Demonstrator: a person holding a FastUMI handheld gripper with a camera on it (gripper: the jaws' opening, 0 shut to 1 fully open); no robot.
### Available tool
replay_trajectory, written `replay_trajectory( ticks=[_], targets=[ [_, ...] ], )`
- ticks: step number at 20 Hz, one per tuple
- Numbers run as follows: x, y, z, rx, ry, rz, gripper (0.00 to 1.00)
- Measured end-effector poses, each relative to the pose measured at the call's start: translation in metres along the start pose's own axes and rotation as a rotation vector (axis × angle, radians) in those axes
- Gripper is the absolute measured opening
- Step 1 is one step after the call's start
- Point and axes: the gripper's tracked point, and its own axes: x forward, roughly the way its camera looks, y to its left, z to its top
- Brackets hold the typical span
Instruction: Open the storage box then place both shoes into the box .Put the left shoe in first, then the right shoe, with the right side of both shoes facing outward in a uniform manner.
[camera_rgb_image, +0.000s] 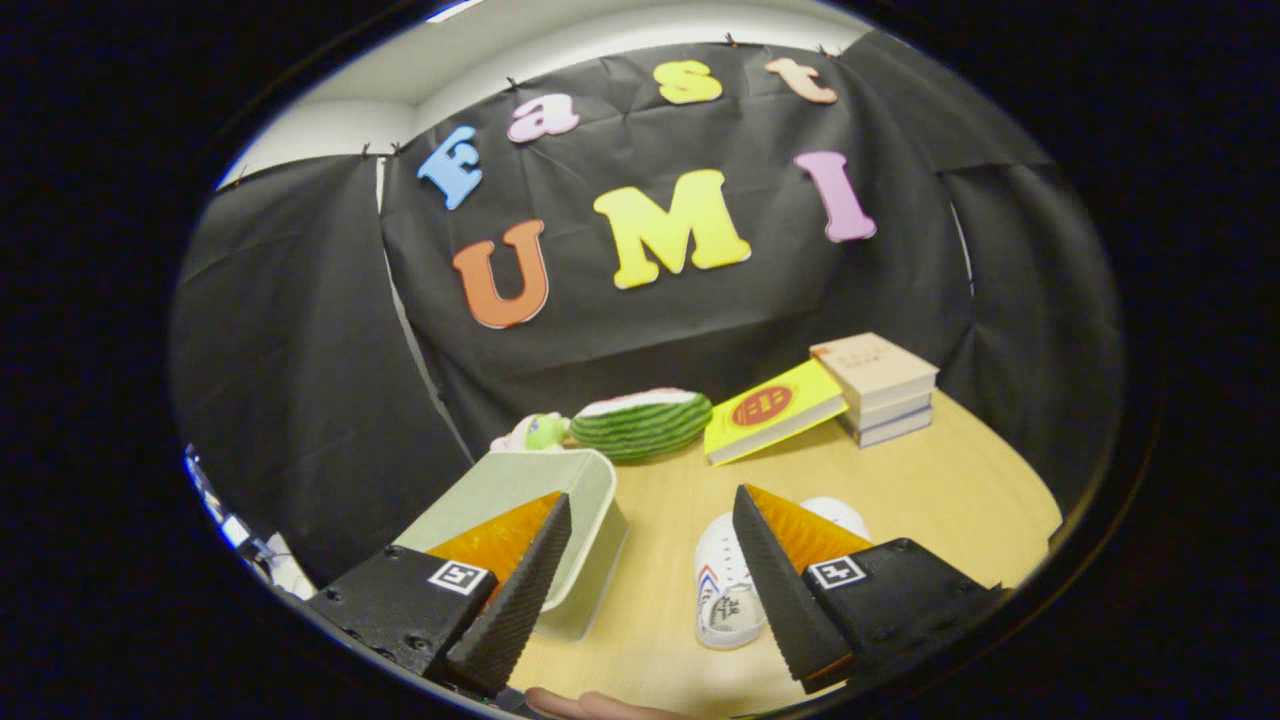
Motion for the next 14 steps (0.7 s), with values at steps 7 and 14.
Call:
replay_trajectory(
  ticks=[7, 14],
  targets=[
    [0.087, 0.021, -0.055, 0.275, 0.325, 0.277, 0.99],
    [0.122, 0.047, -0.087, 0.512, 0.622, 0.535, 0.97]
  ],
)
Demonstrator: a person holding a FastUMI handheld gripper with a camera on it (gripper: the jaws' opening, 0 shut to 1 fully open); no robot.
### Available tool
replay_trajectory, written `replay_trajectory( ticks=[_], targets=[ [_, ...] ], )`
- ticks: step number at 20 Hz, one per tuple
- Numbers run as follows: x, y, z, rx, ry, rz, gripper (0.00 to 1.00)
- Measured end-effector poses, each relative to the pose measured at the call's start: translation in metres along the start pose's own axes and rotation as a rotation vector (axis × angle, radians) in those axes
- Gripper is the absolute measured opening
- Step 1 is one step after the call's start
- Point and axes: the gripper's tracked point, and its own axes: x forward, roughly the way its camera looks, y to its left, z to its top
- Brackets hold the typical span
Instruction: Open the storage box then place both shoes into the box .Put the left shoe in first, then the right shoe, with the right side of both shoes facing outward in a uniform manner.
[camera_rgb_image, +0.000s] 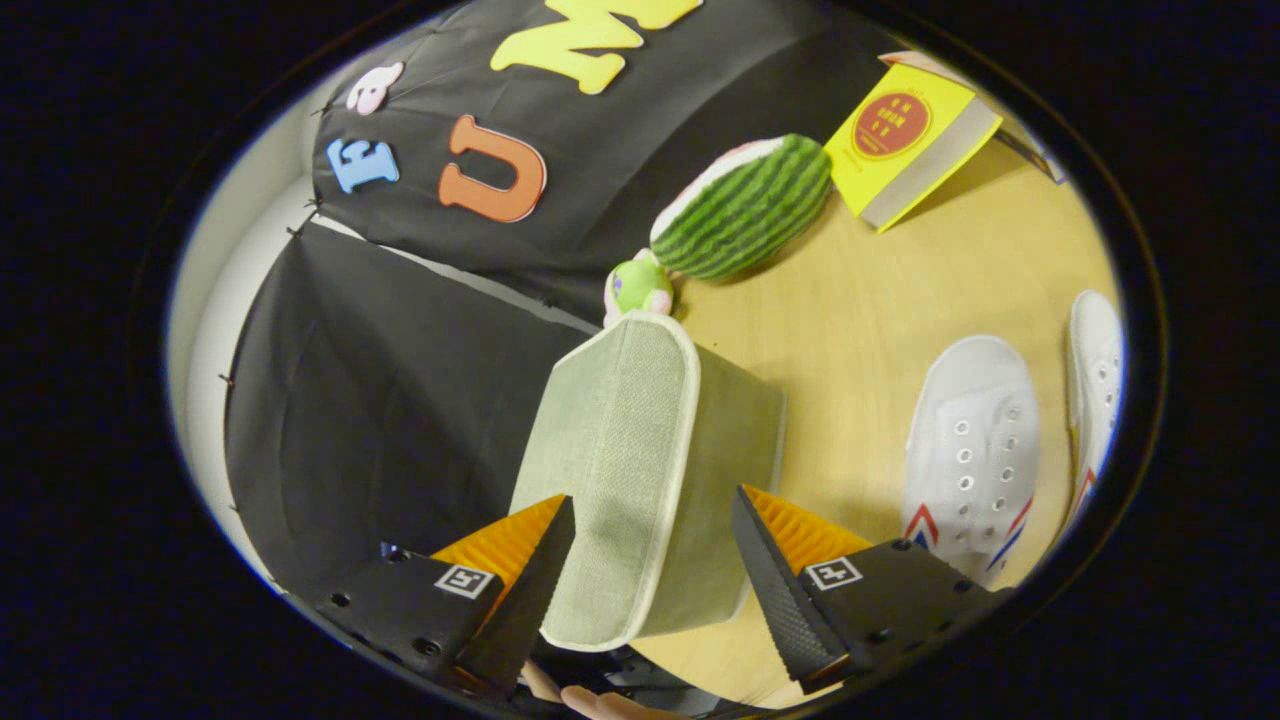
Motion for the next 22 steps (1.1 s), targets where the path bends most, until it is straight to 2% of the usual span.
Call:
replay_trajectory(
  ticks=[5, 7, 9, 11, 13, 16, 20, 22],
  targets=[
    [0.013, 0.003, -0.001, 0.183, 0.102, 0.167, 0.96],
    [0.013, 0.009, 0.006, 0.227, 0.102, 0.211, 0.83],
    [0.013, 0.01, 0.008, 0.254, 0.103, 0.231, 0.65],
    [0.013, 0.006, 0.007, 0.253, 0.095, 0.201, 0.54],
    [0.012, 0.005, 0.008, 0.23, 0.076, 0.161, 0.49],
    [0.005, 0.005, 0.01, 0.216, 0.064, 0.114, 0.34],
    [-0.009, 0.013, 0.018, 0.235, 0.021, 0.099, 0.14],
    [-0.013, 0.02, 0.022, 0.234, -0.003, 0.086, 0.07]
  ],
)
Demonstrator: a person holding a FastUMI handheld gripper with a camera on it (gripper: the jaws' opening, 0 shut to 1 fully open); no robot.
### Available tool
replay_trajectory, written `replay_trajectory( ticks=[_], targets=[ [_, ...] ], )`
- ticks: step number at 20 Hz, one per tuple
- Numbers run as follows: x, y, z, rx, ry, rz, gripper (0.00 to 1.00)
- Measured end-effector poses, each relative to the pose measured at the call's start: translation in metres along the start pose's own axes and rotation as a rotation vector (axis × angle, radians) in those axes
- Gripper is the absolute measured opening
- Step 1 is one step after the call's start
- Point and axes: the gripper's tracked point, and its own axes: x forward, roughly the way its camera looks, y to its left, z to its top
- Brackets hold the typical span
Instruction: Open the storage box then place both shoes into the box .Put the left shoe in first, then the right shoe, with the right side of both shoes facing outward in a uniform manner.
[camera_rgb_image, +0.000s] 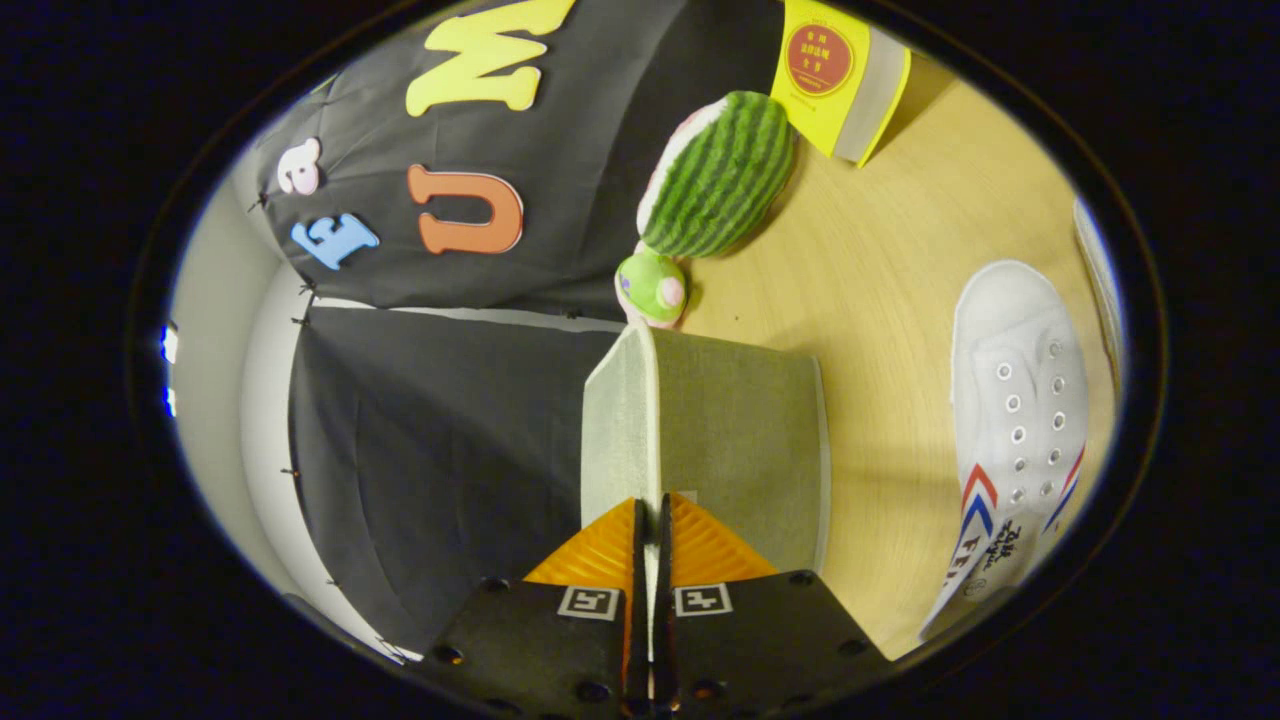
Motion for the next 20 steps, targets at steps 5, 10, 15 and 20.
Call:
replay_trajectory(
  ticks=[5, 10, 15, 20],
  targets=[
    [-0.013, 0.045, -0.005, -0.065, -0.021, 0.001, 0.05],
    [0.003, 0.082, -0.031, -0.171, 0.028, -0.02, 0.05],
    [0.026, 0.083, -0.038, -0.195, 0.032, -0.129, 0.05],
    [0.024, 0.061, -0.039, -0.185, 0.003, -0.297, 0.05]
  ],
)
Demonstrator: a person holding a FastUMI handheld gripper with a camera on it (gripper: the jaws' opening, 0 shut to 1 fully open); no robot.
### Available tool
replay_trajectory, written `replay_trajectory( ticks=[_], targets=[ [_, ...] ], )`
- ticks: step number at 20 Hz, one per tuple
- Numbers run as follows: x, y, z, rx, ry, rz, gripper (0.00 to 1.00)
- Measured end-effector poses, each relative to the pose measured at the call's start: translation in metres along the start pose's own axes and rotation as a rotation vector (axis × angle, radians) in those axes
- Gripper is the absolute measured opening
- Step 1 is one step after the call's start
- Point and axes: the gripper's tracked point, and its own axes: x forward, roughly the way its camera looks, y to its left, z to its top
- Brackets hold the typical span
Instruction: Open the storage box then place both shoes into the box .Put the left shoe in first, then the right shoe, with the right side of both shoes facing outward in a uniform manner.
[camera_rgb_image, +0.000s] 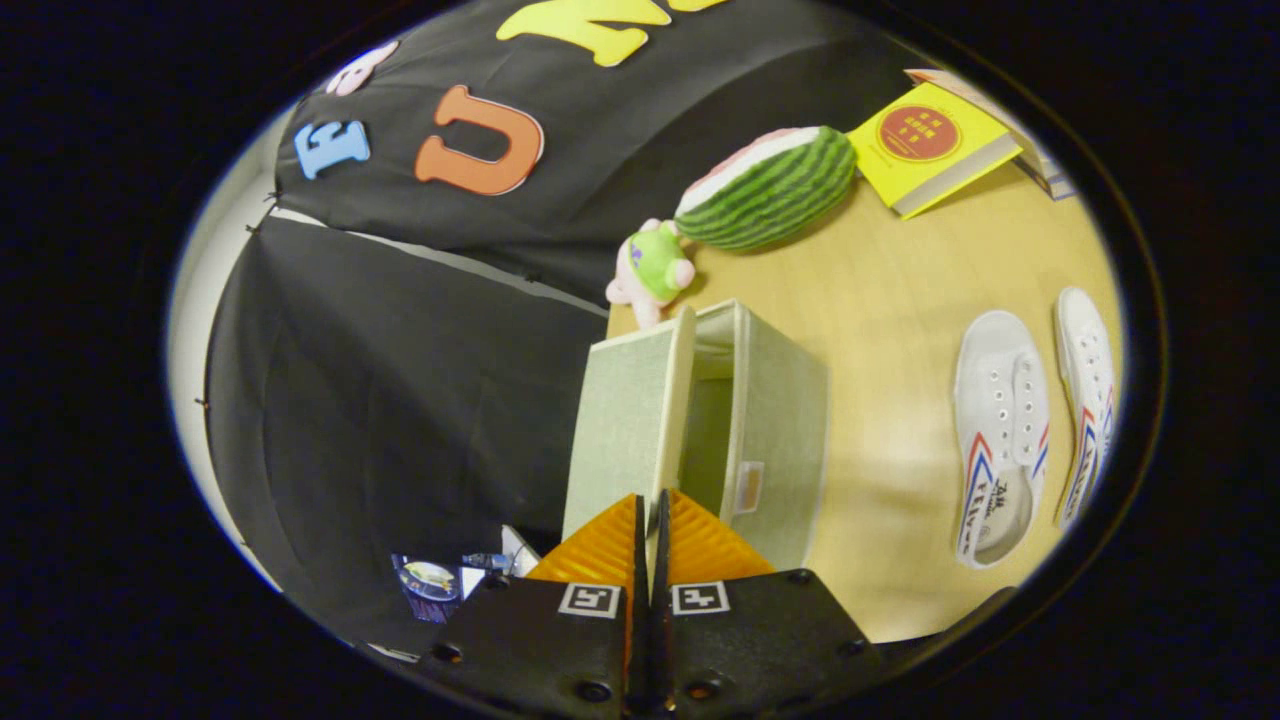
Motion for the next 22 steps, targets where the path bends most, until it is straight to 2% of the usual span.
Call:
replay_trajectory(
  ticks=[6, 10, 13, 17, 22],
  targets=[
    [0.0, 0.017, -0.005, -0.035, -0.006, 0.076, 0.05],
    [-0.016, 0.066, -0.002, -0.07, -0.037, 0.188, 0.05],
    [-0.012, 0.096, -0.001, -0.095, -0.045, 0.199, 0.05],
    [-0.002, 0.149, -0.007, -0.111, -0.041, 0.257, 0.05],
    [0.037, 0.212, -0.016, -0.154, -0.07, 0.308, 0.05]
  ],
)
